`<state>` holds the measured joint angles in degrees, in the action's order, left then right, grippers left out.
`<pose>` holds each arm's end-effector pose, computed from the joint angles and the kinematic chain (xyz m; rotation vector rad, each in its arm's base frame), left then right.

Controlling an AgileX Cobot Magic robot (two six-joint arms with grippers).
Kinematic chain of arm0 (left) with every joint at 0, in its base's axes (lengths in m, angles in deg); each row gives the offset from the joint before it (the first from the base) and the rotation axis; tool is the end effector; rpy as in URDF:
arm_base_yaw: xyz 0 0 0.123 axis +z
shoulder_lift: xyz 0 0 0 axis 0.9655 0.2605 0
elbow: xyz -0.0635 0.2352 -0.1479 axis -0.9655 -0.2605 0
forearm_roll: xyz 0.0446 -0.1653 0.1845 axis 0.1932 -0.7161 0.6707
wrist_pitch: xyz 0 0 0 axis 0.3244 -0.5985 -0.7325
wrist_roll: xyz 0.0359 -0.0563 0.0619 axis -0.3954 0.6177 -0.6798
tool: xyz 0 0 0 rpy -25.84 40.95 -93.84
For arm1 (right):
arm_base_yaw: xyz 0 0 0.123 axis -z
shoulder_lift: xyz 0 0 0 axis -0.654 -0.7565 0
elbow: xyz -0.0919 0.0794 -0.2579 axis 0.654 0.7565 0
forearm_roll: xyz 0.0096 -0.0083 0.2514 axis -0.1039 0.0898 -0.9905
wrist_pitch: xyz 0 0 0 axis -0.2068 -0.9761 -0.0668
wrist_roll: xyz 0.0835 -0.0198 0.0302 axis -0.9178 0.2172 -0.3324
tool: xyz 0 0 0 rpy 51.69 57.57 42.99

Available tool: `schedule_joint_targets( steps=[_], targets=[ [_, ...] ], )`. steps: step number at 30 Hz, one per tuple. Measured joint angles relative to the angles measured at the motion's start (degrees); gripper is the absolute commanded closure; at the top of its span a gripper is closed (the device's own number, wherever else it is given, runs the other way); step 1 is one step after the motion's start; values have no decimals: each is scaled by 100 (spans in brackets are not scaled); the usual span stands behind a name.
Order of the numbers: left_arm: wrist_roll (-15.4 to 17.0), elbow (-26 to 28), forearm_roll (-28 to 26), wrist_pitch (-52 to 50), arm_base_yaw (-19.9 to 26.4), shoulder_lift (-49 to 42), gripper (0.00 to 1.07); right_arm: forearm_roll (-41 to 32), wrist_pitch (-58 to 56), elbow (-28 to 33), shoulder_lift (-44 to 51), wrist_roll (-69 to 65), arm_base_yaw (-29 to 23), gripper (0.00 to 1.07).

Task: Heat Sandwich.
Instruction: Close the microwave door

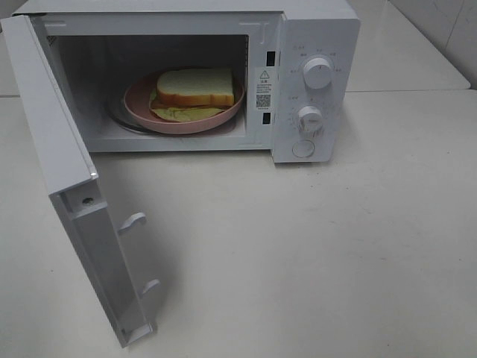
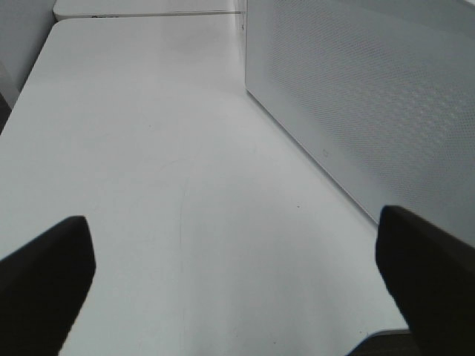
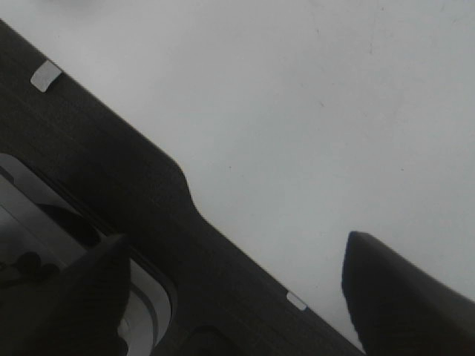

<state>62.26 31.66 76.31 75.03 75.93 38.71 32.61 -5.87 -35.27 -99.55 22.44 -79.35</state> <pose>-0.0090 -0.0067 0.2808 0.0572 2.0395 -0.0429 0.0457 0.0296 0.3120 -0.8202 2.3423 0.2087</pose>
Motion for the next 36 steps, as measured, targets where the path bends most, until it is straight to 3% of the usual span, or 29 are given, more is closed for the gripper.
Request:
schedule_joint_targets(
  steps=[7, 15, 29, 36],
  targets=[
    [0, 0, 0, 0, 0, 0, 9, 34, -11, 269, 619, -29, 470, 32],
    [0, 0, 0, 0, 0, 0, 9, 97, 246, 842, 1501, -29, 1495, 32],
    [0, 0, 0, 0, 0, 0, 9, 69, 665, 882, 2384, -138, 2859, 32],
    [0, 0, 0, 0, 0, 0, 9, 63, 762, 911, 2699, -189, 3306, 32]
  ],
)
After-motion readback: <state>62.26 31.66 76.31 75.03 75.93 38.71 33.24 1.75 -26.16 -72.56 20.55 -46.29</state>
